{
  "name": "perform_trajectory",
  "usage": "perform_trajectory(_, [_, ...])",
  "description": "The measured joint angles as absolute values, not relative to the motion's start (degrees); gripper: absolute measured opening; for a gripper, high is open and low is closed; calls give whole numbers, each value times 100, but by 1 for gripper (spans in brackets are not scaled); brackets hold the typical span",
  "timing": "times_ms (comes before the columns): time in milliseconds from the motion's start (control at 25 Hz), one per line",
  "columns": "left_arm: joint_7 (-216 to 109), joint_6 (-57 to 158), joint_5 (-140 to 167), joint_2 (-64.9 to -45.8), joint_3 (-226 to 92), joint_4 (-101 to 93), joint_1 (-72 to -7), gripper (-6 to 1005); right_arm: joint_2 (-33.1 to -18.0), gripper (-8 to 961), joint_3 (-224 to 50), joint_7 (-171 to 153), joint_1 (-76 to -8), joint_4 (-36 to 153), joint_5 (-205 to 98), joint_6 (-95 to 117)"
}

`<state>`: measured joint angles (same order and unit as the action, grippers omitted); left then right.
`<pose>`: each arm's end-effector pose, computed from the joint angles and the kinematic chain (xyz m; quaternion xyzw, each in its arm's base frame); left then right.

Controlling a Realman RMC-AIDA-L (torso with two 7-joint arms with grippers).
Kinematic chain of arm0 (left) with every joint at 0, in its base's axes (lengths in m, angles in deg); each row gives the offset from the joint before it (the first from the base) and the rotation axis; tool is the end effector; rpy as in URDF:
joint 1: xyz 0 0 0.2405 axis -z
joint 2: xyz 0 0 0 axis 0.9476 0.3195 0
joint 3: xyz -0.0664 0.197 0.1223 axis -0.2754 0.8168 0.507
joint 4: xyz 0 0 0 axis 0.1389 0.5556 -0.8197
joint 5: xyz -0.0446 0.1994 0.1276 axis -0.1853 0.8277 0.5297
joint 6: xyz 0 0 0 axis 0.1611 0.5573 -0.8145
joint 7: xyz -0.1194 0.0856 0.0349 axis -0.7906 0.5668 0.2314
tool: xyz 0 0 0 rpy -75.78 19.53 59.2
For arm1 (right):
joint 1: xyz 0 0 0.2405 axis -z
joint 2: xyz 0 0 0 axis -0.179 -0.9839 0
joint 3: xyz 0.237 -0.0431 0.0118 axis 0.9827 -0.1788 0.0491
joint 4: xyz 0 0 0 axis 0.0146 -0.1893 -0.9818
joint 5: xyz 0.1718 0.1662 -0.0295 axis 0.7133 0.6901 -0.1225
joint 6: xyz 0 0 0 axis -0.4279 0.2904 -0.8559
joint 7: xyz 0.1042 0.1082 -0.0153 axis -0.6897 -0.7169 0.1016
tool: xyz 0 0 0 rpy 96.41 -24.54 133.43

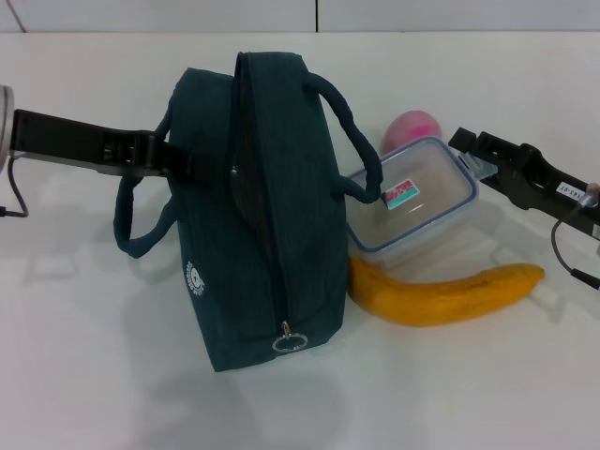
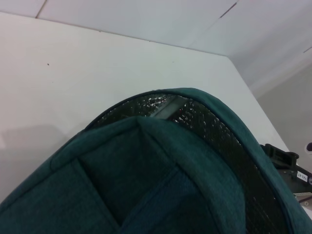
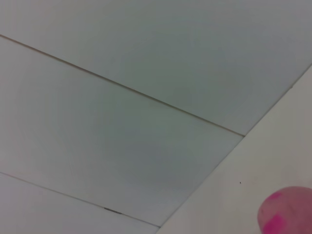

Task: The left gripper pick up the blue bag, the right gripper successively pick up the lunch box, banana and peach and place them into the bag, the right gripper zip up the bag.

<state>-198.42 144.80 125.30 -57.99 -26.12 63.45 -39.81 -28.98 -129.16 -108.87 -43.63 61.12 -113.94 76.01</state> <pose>-0.2015 0.3624 0.0825 -0.8453 -0.5153 -0.1285 0.0580 0.2882 0.3584 -0.0458 -0.6565 0.6026 0.4408 0.1079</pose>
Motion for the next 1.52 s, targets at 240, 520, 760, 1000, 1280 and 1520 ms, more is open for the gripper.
perform_trajectory(240, [-19814,14480,12530,-5797,-2612,6332,-3985,65,-2900,430,-12916,-10954,-4355,6112,-11373,7634])
perform_trajectory(520, [-19792,14476,12534,-5797,-2612,6305,-3989,65,-2900,390,-12916,-11107,-4355,6111,-11385,7645])
perform_trajectory(760, [-19779,14471,12533,-5797,-2612,6263,-3978,65,-2900,355,-12979,-11189,-4375,6111,-11407,7672])
perform_trajectory(1000, [-19758,14471,12532,-5797,-2612,6256,-3961,66,-2900,291,-13009,-11249,-4440,5995,-11410,7764])
perform_trajectory(1280, [-19701,14471,12527,-5797,-2612,6204,-3943,66,-2900,111,-12937,-11494,-4397,5963,-11352,7811])
perform_trajectory(1520, [-19689,14472,12524,-5797,-2612,6196,-3943,65,-2877,95,-12915,-11597,-4272,5977,-11103,7918])
